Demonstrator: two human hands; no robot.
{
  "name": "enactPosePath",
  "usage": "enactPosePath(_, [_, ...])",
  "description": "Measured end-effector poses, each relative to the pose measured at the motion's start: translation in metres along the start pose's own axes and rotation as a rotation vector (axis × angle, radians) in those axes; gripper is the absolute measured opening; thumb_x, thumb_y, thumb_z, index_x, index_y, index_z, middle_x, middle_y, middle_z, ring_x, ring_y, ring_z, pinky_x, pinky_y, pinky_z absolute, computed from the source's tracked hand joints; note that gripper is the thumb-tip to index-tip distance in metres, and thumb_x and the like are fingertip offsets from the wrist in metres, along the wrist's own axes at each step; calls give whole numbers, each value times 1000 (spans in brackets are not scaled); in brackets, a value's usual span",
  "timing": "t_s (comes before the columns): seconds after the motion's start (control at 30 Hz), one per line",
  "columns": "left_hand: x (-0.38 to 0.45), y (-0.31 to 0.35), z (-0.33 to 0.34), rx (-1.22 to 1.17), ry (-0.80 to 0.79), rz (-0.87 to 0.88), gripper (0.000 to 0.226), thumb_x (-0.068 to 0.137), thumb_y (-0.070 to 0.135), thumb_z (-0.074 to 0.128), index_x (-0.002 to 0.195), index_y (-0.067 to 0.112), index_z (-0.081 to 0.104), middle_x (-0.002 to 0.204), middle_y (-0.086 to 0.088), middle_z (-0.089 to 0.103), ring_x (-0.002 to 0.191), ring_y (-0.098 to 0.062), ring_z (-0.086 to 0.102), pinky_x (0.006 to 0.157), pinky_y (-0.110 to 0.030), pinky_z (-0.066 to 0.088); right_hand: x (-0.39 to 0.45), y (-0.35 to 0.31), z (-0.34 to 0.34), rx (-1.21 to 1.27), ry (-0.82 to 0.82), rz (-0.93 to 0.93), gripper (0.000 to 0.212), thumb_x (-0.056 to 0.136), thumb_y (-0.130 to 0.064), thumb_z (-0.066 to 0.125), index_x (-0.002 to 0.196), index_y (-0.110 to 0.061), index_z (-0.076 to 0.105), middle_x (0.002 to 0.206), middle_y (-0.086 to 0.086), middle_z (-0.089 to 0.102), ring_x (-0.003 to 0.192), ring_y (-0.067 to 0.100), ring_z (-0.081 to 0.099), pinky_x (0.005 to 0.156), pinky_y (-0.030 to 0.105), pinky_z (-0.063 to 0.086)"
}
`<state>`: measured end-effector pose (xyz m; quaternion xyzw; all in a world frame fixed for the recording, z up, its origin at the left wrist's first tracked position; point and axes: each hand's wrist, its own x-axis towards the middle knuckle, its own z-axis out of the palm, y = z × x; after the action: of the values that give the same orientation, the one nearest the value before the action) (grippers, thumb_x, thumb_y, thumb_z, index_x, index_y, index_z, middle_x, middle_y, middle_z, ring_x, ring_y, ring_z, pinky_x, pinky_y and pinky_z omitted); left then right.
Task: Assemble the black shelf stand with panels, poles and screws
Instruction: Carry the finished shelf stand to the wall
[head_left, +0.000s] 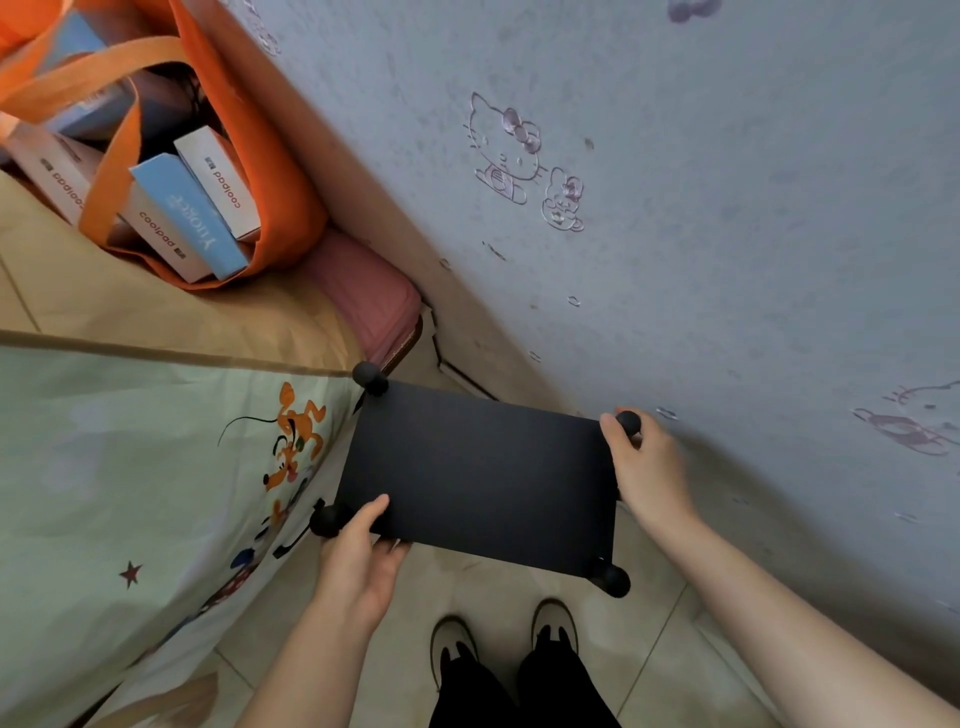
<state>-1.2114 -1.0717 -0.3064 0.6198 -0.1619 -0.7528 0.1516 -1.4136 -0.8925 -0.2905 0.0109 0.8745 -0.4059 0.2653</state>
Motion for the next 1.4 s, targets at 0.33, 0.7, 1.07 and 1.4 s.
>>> enactPosePath(0.33, [6, 7, 27, 38, -74, 29, 43, 99, 1, 55, 140, 12, 47, 126, -9, 60, 107, -30, 62, 88, -47, 50, 0, 14, -4, 219, 108, 89, 10, 99, -33, 53, 98, -25, 60, 90, 0, 63, 86, 24, 62, 85, 58, 54])
enactPosePath(0.7, [22, 14, 52, 27, -50, 40, 49, 97, 2, 59, 144, 11, 47, 137, -9, 60, 121, -29, 60, 84, -40, 53, -1, 24, -9, 357, 130, 211, 25, 94, -43, 60, 106, -21, 57, 96, -4, 68, 94, 21, 68, 89, 57, 55])
enactPosePath(1.07, [15, 4, 56, 78, -144, 0, 28, 101, 9, 55, 128, 14, 52, 112, -3, 66, 114, -29, 59, 90, -50, 47, -17, 28, -9, 559, -96, 523, 35, 96, -4, 59, 129, -11, 52, 115, 9, 65, 104, 34, 64, 78, 58, 57])
enactPosePath(1.4, [36, 20, 69, 162, -218, 41, 38, 101, 12, 54, 139, 12, 53, 131, -5, 65, 119, -25, 62, 88, -44, 52, -14, 31, -3, 763, -116, 525, 39, 96, 0, 56, 132, -14, 48, 129, 9, 60, 116, 32, 59, 72, 59, 56])
